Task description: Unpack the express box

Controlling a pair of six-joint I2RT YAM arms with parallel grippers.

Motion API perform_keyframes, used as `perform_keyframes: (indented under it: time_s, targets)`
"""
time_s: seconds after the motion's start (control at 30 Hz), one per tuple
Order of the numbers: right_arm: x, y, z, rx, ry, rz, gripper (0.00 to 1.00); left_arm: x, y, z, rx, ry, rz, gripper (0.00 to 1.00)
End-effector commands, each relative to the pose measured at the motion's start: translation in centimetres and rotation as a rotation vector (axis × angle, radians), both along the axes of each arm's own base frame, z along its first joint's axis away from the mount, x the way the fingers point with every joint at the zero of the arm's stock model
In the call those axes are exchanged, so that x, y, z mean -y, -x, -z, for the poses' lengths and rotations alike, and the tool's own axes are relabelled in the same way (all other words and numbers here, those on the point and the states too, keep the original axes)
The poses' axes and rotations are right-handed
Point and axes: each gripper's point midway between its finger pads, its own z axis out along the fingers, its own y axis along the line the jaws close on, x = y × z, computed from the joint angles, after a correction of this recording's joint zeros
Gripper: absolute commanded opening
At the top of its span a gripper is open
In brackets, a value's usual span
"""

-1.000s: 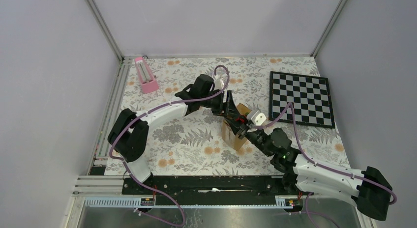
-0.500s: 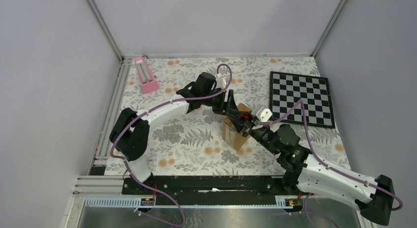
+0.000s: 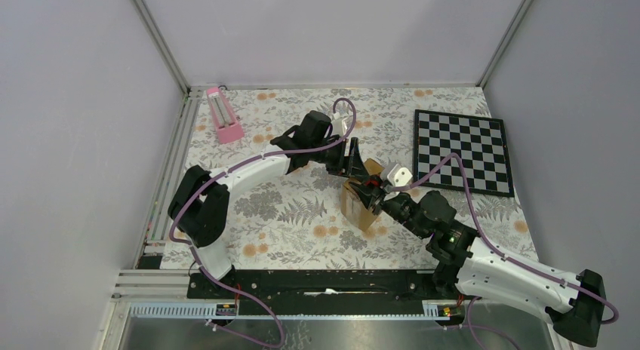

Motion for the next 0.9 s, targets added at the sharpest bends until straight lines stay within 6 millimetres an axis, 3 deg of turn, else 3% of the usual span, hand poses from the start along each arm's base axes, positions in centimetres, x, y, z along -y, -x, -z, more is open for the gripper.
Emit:
perform_keyframes:
  time_s: [0.0, 0.33, 0.87]
  targets:
    - [-0.1, 0.2, -2.4, 0.055, -0.056, -0.008, 0.0, -3.0, 0.5, 7.8, -0.066, -0.258, -0.042, 0.6]
    - [0.0, -0.1, -2.9, 0.086, -0.069, 0.009, 0.0, -3.0, 0.5, 7.8, -0.068, -0.255, -0.04, 0.59]
    - [1.3, -0.4, -0.4, 0.058, -0.072, 0.062, 0.0, -3.0, 0.7, 7.8, -0.071, -0.254, -0.039, 0.59]
